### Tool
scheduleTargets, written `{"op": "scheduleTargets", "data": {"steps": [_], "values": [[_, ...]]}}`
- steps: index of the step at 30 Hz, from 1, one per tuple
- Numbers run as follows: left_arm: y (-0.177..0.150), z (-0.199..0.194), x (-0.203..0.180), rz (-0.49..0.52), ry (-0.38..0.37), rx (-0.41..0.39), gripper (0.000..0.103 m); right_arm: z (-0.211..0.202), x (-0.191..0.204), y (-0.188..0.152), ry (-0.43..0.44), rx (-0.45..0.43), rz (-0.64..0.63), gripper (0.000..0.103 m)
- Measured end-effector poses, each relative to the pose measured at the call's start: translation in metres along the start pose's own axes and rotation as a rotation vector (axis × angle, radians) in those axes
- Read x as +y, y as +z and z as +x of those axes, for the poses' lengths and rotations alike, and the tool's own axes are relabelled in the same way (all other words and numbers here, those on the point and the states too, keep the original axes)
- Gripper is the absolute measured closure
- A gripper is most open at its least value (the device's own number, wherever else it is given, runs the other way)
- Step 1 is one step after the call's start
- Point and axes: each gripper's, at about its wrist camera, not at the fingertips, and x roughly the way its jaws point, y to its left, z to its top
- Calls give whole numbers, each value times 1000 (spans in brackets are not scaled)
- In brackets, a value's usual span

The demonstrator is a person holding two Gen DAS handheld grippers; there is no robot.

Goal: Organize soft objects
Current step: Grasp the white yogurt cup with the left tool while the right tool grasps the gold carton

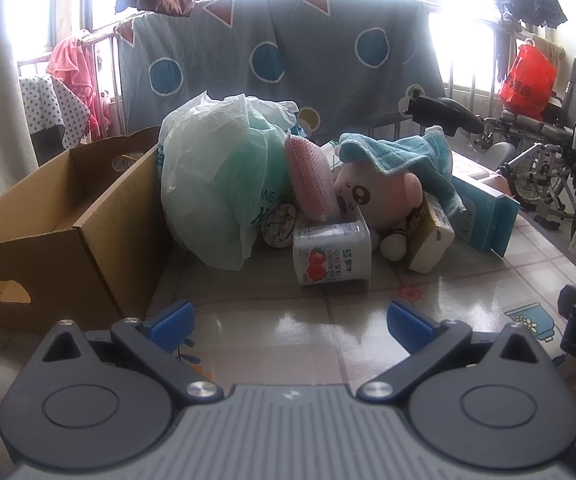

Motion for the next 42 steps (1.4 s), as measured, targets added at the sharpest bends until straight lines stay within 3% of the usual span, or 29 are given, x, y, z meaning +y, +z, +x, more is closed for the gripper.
{"op": "scheduleTargets", "data": {"steps": [3,9,17,21,23,24,25,27,29,30,31,35,42], "values": [[1,1,4,-9,-30,9,0,2,-4,1,79,12,20,1],[6,2,27,-114,-156,1,0,27,-30,11,423,63,139,1],[36,62,29,-70,-161,69,2,83,-13,36,621,80,13,2],[46,92,22,-105,-200,120,3,111,11,50,639,76,-34,7],[46,102,19,-124,-218,146,4,128,21,54,658,105,-28,23],[45,107,17,-131,-232,165,4,135,24,55,660,118,-18,39],[44,112,15,-136,-247,183,8,141,28,54,667,134,-9,47],[42,118,13,-146,-257,190,17,156,35,50,688,164,0,60],[40,120,15,-165,-267,151,22,164,40,46,683,171,9,66],[40,120,17,-187,-270,124,25,166,42,44,671,174,0,76],[39,118,19,-205,-277,89,32,165,42,42,675,161,-2,77],[41,112,16,-159,-262,112,34,155,33,38,684,174,7,78],[29,83,22,-88,-306,154,34,123,6,24,761,238,-34,79]]}}
